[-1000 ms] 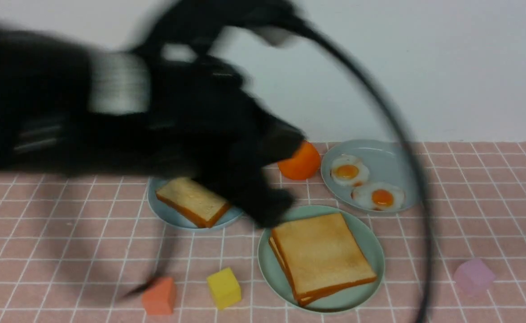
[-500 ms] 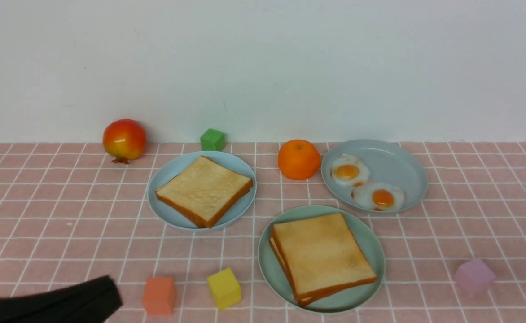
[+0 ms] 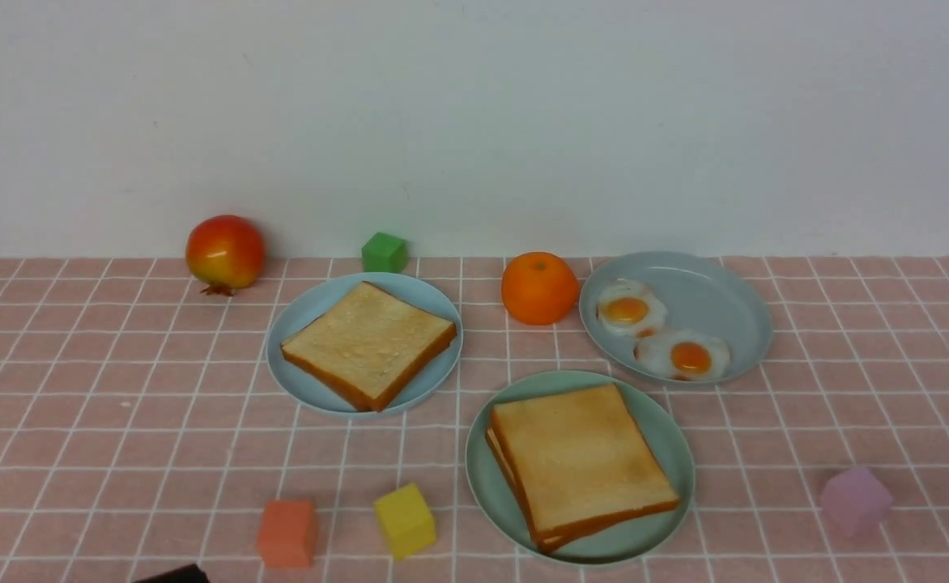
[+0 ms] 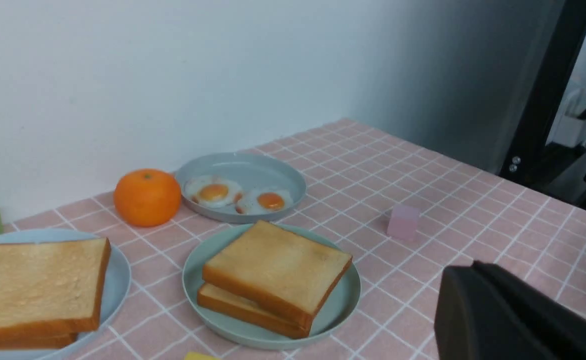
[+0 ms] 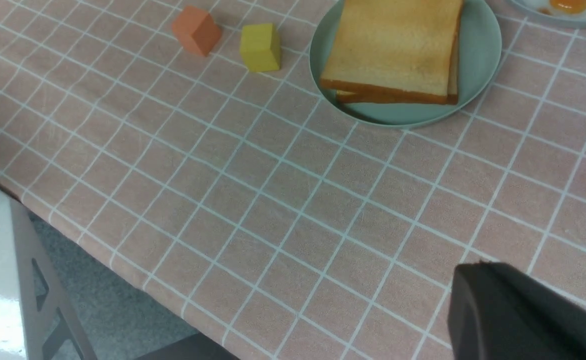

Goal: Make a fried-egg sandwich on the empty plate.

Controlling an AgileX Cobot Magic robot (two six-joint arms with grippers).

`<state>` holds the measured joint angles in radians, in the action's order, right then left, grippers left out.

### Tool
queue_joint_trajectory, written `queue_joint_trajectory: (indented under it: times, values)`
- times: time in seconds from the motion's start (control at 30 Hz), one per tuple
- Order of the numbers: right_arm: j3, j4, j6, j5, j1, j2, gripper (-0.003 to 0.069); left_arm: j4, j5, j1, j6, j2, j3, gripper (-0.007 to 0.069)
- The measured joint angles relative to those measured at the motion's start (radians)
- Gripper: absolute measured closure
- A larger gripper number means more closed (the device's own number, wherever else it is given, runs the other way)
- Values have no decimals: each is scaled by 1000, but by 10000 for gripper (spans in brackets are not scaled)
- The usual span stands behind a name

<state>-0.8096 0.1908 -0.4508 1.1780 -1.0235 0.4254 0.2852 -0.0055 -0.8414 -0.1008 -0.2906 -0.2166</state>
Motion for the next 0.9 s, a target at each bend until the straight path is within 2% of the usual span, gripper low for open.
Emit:
queue_joint_trajectory:
  times: [0.1,0.17,0.23,0.27,0.3,0.33,0.47,0.57,0.67,0.7,0.9]
  values:
    - [0,-4,0,1,18,0,658,0,13,0,0,0,0,613]
    - [0,-9,0,1,82,0,658,0,16,0,0,0,0,613]
    - [0,7,5,0,229,-2,658,0,18,0,0,0,0,613]
    - [0,7,6,-1,229,-2,658,0,19,0,0,0,0,613]
    - [0,11,12,-12,300,-3,658,0,19,0,0,0,0,613]
    - [10,2,45,-60,439,-8,658,0,20,0,0,0,0,613]
    - [104,-99,220,-301,743,-36,658,0,31,0,0,0,0,613]
    - [275,-216,379,-535,953,-90,658,0,43,0,0,0,0,613]
    - [418,-283,451,-663,1041,-152,658,0,44,0,0,0,0,613]
    - [540,-319,481,-743,1073,-207,658,0,44,0,0,0,0,613]
    - [775,-341,496,-869,1080,-359,658,0,47,0,0,0,0,613]
